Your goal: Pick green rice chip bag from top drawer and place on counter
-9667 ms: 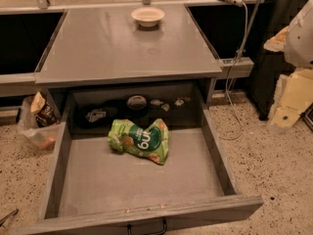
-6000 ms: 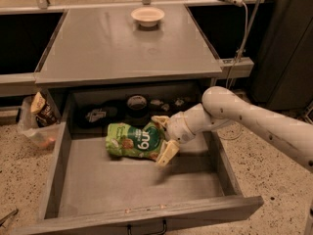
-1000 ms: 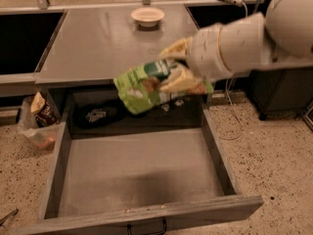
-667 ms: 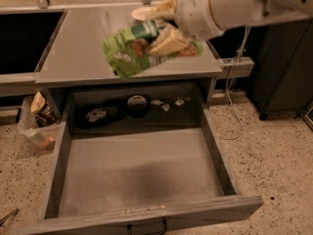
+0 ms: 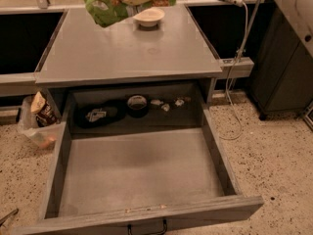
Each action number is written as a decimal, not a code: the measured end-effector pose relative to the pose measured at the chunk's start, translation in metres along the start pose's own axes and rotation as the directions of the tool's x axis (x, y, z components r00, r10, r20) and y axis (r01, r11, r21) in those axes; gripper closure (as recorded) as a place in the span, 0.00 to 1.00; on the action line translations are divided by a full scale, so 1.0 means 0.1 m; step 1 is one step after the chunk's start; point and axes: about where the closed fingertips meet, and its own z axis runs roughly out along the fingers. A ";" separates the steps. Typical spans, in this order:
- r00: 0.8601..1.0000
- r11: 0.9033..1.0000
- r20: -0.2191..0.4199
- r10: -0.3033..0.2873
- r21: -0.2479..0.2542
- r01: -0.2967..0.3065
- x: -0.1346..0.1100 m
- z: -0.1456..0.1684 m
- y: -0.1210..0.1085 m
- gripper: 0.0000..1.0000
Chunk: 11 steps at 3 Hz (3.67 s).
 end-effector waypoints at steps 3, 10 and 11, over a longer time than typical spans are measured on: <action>0.998 0.998 0.007 0.058 0.022 -0.059 0.47 0.56 0.03 1.00; 0.872 0.872 0.045 0.488 -0.079 -0.484 1.38 1.55 1.23 0.58; 0.872 0.872 0.045 0.488 -0.079 -0.484 1.38 1.55 1.23 0.35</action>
Offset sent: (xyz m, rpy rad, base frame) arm 0.0440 -0.0091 -0.0283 0.0258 0.0104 -0.0330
